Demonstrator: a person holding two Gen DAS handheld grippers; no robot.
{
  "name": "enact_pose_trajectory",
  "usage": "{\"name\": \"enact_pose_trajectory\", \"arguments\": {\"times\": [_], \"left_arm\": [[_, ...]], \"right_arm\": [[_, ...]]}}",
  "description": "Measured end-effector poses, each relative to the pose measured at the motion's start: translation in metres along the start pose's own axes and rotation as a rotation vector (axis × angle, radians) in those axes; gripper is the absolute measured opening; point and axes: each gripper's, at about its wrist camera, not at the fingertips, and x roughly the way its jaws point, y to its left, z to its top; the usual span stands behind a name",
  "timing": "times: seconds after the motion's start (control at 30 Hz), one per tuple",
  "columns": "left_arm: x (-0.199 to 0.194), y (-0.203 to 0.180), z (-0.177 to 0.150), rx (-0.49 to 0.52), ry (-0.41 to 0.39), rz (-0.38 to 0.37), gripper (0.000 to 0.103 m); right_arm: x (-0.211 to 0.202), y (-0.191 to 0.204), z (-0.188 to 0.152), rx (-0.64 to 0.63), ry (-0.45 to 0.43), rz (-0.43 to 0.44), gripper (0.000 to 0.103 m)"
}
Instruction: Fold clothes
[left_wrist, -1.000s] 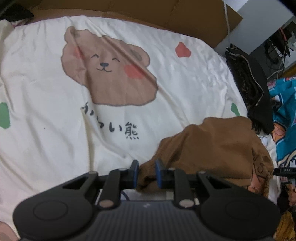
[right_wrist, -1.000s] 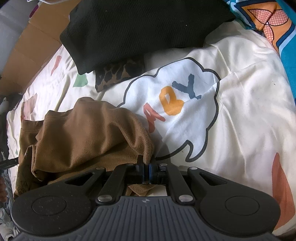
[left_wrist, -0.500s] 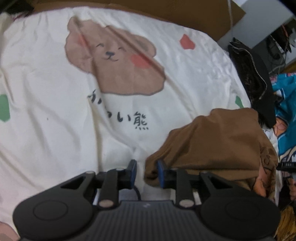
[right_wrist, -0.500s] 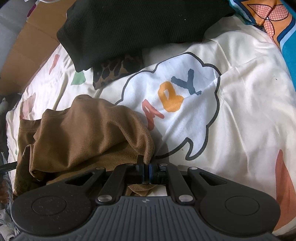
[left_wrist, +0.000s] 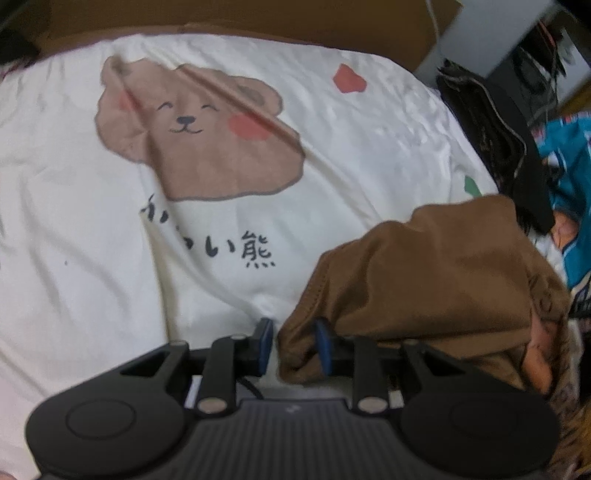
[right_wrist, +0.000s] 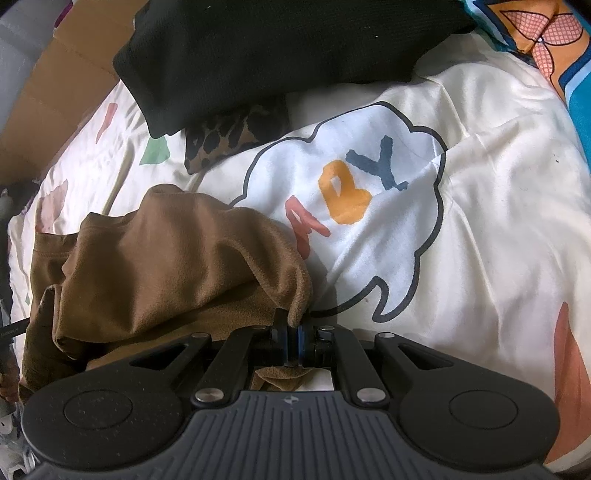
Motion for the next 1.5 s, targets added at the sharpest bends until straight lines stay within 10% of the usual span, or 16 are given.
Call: {"name": "enact_pose_trajectory", "arguments": {"times": [0.67, 1.5], "left_arm": [[-0.036, 0.005, 0.001, -0.039, -0.075, 0.066, 0.005], [-0.204, 0.071, 0.057, -0.035, -0.39, 0.43, 0.004]], "right_arm": [[-0.032, 0.017, -0.004, -0.096, -0.094, -0.04, 0.002], [-0.085, 0.135, 0.026, -0.417, -0.315, -0.008, 0.002]]}}
